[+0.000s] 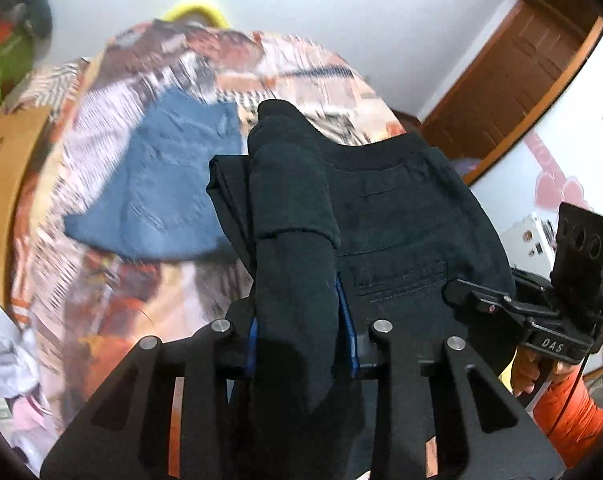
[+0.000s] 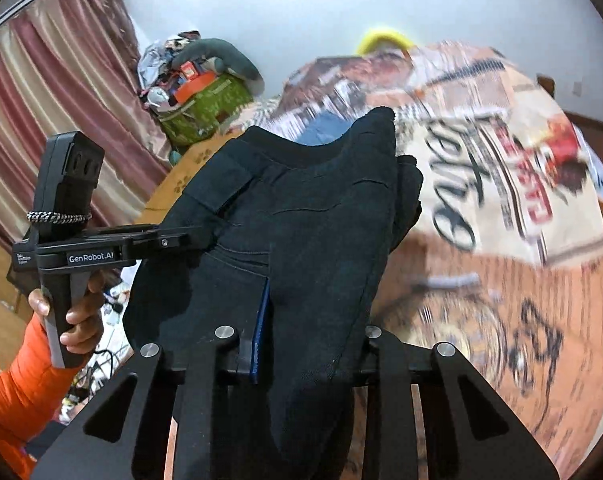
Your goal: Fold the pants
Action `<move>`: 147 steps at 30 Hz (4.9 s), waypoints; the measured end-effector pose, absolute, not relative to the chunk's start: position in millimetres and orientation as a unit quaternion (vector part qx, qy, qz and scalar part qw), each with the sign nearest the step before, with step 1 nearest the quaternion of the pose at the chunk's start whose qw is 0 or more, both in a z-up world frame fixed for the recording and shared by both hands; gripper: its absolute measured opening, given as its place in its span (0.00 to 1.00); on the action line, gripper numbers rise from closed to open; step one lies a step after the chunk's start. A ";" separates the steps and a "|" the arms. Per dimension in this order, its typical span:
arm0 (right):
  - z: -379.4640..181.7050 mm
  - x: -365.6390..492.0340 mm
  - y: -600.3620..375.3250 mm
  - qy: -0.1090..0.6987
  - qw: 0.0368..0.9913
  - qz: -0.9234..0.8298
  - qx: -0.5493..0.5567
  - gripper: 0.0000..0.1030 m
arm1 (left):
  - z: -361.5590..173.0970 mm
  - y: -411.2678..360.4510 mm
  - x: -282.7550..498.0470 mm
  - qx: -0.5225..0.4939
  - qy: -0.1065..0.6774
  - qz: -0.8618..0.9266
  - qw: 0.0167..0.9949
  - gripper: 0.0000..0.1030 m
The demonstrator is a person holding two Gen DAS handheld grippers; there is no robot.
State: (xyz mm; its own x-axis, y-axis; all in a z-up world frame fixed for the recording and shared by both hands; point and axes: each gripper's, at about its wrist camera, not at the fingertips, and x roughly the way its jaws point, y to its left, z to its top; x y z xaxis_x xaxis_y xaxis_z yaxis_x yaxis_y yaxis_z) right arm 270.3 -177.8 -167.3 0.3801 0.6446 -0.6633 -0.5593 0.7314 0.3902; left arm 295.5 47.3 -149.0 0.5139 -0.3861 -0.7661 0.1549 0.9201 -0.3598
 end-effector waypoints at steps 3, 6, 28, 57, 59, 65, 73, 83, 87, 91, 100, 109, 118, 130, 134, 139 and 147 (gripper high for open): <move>-157.2 286.5 -162.1 0.406 0.834 0.370 0.047 0.23 | -137.3 66.4 312.5 -0.125 0.458 -0.144 0.868 0.31; -150.3 303.0 -142.6 0.393 0.837 0.377 0.043 0.23 | -131.0 83.9 327.9 -0.115 0.449 -0.129 0.877 0.31; -218.3 442.5 -24.9 0.386 0.838 0.385 0.003 0.23 | -233.3 188.9 486.9 -0.102 0.459 -0.044 0.881 0.31; -150.0 378.3 -88.2 0.360 0.877 0.319 -0.011 0.31 | -160.6 144.5 370.3 -0.018 0.392 0.052 0.918 0.43; -127.9 358.9 -96.8 0.334 0.887 0.319 -0.009 0.31 | -138.9 135.6 346.6 -0.010 0.369 0.055 0.928 0.43; -65.7 292.3 -117.6 0.250 0.910 0.331 -0.003 0.31 | -69.2 103.6 264.6 0.001 0.291 0.041 0.956 0.43; -17.7 197.5 -137.9 0.149 0.930 0.334 -0.020 0.31 | -6.4 63.5 155.5 0.014 0.191 0.028 0.981 0.43; -6.6 127.3 -146.9 0.087 0.944 0.316 -0.028 0.39 | 13.0 45.2 79.1 -0.007 0.119 0.030 0.992 0.59; -6.2 118.7 -152.9 0.079 0.949 0.305 -0.006 0.70 | 12.8 48.2 66.2 -0.014 0.101 0.040 0.994 0.79; -5.0 121.3 -155.7 0.079 0.953 0.292 0.007 0.85 | 12.7 47.8 56.7 -0.010 0.085 0.047 0.995 0.97; -8.1 110.4 -152.9 0.072 0.958 0.279 0.001 0.99 | 9.1 44.2 53.2 0.003 0.084 0.053 0.995 1.00; -13.0 110.2 -156.9 0.079 0.958 0.277 0.006 1.00 | 4.3 46.0 54.7 -0.006 0.088 0.055 0.995 1.00; -14.3 108.1 -155.4 0.084 0.957 0.276 0.004 1.00 | -0.6 48.6 60.2 -0.010 0.102 0.055 0.993 1.00; -12.1 107.3 -155.4 0.089 0.958 0.273 0.004 1.00 | -4.7 53.1 65.5 -0.019 0.110 0.054 0.992 1.00; -12.0 107.0 -156.8 0.090 0.958 0.272 0.005 1.00 | -5.0 54.3 65.9 -0.019 0.111 0.054 0.992 1.00; -12.7 106.9 -156.9 0.091 0.958 0.273 0.006 1.00 | -6.4 54.9 66.3 -0.021 0.112 0.054 0.992 1.00; -13.7 105.8 -158.2 0.090 0.958 0.272 0.007 1.00 | -7.1 54.3 66.7 -0.020 0.112 0.053 0.992 1.00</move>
